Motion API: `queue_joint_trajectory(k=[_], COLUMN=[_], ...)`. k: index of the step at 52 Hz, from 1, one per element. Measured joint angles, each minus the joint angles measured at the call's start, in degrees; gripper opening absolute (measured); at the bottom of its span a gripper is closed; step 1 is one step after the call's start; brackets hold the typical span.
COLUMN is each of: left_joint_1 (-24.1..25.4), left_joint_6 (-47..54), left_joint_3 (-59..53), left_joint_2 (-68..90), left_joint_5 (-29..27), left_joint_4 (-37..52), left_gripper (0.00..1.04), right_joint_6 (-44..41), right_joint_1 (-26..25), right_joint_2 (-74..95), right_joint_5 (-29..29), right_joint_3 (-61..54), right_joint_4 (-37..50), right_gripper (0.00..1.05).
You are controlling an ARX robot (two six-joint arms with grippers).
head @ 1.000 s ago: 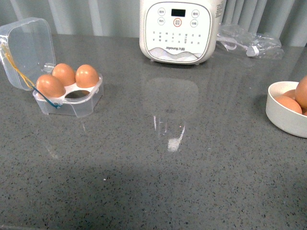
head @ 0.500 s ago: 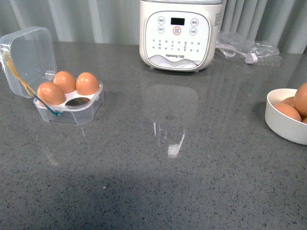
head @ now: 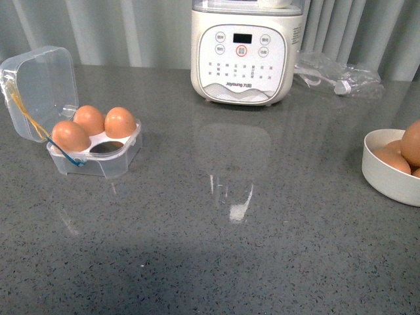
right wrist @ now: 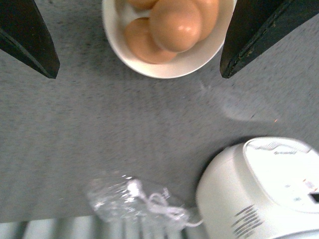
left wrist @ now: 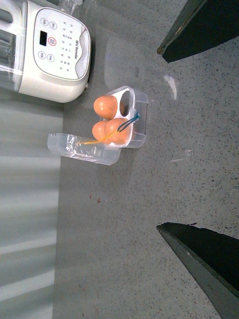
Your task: Put egg into box
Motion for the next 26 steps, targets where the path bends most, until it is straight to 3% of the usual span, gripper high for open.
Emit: queue_joint_trajectory(k=[14, 26], left_joint_1=[0.0, 0.0], left_joint_6=[0.0, 0.0], left_joint_3=[0.0, 0.0], left_joint_2=[0.0, 0.0], left_joint_5=[0.0, 0.0], left_joint_4=[0.0, 0.0], left_gripper=[0.98, 0.98], right_joint_6=[-8.3, -10.5], right_joint_1=[2.9, 3.5], right_joint_2=[4.2, 8.0], right_joint_5=[-2.4, -3.0], right_joint_3=[1.6, 1.8], right_joint_4=[-1.1, 0.7], right_gripper=[0.97, 0.97])
